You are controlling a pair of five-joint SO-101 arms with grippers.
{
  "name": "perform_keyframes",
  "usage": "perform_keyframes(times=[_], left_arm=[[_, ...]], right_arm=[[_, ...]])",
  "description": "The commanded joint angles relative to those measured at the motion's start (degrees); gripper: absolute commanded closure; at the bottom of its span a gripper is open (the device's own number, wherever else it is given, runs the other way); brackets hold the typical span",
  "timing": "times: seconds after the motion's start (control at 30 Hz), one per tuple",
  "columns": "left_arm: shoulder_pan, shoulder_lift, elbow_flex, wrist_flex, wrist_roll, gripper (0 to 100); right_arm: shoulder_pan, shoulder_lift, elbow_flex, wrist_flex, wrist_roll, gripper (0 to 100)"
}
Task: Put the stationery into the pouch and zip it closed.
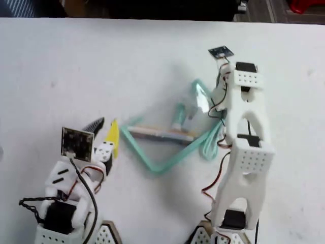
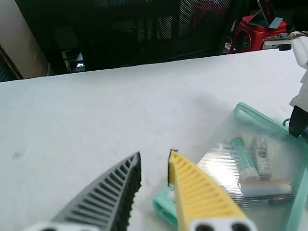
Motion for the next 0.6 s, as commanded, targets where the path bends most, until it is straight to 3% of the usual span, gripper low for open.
perform_keyframes(times=[0.0, 0.03, 0.33, 0.57], left_arm=[[0.0, -0.5, -0.4, -1.8, -0.4, 88], [0.0, -0.5, -0.4, -1.8, -0.4, 88], [0.0, -0.5, -0.4, -2.0, -0.4, 88], [2.1, -0.5, -0.5, -2.0, -0.7, 85]], right_arm=[[-0.2, 2.9, -6.6, 2.6, -0.7, 93.4], [0.2, 3.6, -8.2, 3.8, -0.8, 98.8], [1.4, 4.0, -23.0, 19.7, -0.3, 98.1], [1.6, -3.1, -25.1, 20.0, -0.2, 98.1]])
